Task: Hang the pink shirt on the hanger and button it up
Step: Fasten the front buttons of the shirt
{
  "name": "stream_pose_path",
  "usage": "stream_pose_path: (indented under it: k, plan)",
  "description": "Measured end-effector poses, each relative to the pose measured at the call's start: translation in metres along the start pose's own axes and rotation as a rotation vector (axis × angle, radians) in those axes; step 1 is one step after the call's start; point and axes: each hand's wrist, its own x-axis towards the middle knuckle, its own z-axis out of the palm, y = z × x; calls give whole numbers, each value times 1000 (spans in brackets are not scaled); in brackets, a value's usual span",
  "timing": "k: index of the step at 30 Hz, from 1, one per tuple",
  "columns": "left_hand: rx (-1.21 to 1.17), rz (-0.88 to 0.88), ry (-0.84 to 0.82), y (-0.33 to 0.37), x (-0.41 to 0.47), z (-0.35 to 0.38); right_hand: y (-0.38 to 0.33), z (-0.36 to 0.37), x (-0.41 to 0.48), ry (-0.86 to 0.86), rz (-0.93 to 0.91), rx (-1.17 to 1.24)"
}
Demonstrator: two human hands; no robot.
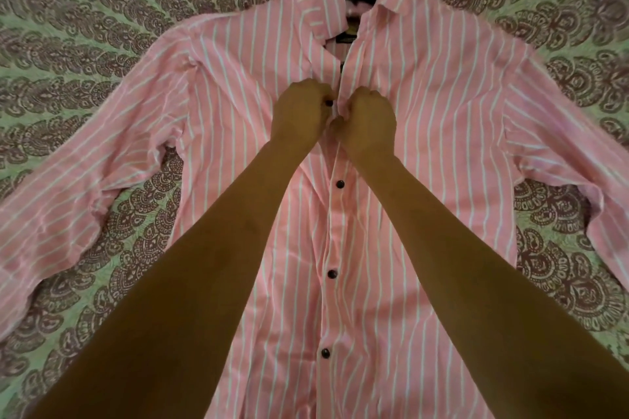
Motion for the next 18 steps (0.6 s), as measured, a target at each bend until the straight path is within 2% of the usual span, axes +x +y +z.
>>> stream_pose_path:
  k: [4, 9, 14, 18]
  plan:
    - [-10, -38, 20, 0, 7, 3, 4, -6, 4, 42, 99, 180]
    - [-212, -66, 108, 2, 0, 4, 13, -10, 1, -90, 457, 1010]
    - [-339, -149, 148, 13, -7, -5, 11, -14, -10, -48, 472, 1183]
    - [-439, -202, 161, 22, -15, -11, 8, -13, -18, -25, 447, 1219]
